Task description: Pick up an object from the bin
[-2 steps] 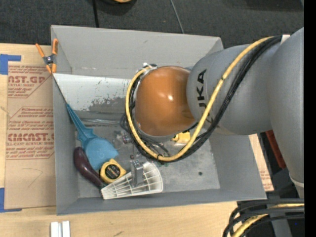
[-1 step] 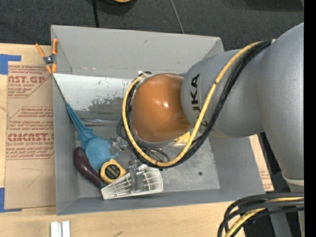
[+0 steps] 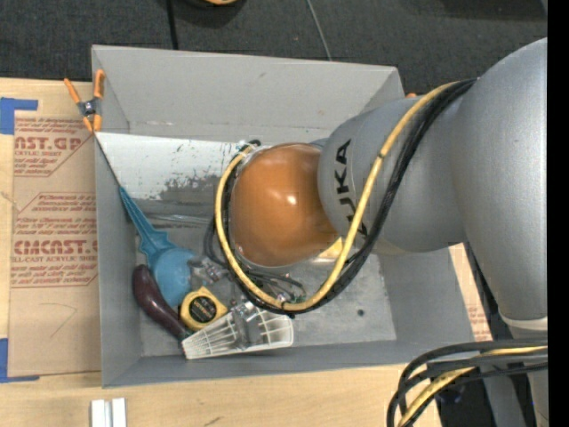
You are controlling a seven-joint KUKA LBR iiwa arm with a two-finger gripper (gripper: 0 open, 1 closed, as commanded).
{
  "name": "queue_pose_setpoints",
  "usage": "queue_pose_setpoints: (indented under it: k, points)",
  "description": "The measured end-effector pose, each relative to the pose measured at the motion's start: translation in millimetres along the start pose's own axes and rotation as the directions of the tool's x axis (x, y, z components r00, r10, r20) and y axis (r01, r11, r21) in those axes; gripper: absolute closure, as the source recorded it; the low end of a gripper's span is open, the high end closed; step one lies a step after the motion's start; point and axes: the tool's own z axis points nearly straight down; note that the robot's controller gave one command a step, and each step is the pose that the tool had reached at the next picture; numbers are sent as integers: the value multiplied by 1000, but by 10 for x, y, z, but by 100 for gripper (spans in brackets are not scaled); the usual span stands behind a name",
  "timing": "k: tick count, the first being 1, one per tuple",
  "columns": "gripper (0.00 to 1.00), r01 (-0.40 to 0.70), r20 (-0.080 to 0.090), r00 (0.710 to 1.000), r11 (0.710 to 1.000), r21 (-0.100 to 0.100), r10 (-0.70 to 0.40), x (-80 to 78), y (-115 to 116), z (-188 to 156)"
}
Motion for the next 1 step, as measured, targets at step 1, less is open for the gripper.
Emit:
queue_pose_setpoints:
  k: [1]
  points:
    - [0,103,-3,995,995,-1,-103,-77,98,261]
